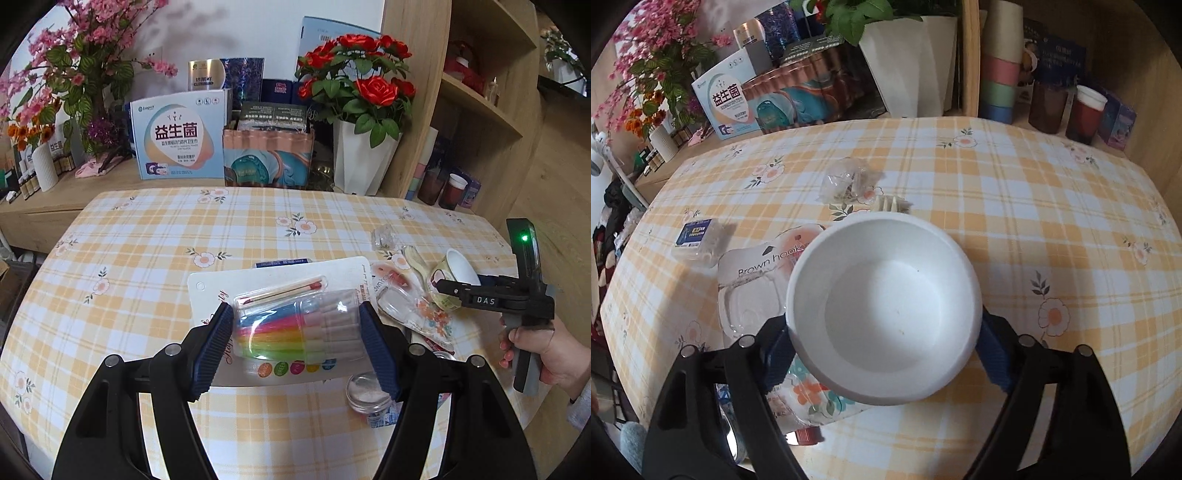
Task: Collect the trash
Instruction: 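Grasp the white paper cup with the right tool while the left tool lifts the candle card, then carry the white cup over the bin and open the right tool while the left holds the candle card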
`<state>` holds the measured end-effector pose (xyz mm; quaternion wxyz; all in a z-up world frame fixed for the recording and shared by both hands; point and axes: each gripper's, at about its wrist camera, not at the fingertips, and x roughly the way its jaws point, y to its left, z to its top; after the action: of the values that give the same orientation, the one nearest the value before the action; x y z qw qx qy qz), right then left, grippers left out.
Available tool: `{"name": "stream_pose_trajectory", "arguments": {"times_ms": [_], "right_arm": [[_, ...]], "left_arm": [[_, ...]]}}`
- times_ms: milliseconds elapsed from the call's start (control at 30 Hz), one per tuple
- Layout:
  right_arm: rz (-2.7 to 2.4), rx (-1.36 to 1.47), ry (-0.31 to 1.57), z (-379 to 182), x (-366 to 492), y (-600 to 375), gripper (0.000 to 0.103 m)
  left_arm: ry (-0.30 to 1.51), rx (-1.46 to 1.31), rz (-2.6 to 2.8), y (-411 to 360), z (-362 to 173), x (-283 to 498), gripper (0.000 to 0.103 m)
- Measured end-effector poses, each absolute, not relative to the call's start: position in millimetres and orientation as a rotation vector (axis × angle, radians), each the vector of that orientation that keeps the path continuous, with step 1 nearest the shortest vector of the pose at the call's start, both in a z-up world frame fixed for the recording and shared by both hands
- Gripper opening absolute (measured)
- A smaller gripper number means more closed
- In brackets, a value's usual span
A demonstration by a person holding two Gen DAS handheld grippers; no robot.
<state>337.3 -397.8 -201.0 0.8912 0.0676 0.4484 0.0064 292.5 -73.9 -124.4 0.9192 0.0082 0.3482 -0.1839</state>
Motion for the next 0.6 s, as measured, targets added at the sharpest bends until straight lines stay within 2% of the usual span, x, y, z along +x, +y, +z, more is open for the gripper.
{"name": "stream_pose_trajectory", "arguments": {"times_ms": [600], "right_arm": [[-0.005,0.127,0.830,-137.6,261.9,-400.1,0.082]], "left_arm": [[0.656,0.020,-0.433,-73.4,-87.2,234.8,0.068]]}}
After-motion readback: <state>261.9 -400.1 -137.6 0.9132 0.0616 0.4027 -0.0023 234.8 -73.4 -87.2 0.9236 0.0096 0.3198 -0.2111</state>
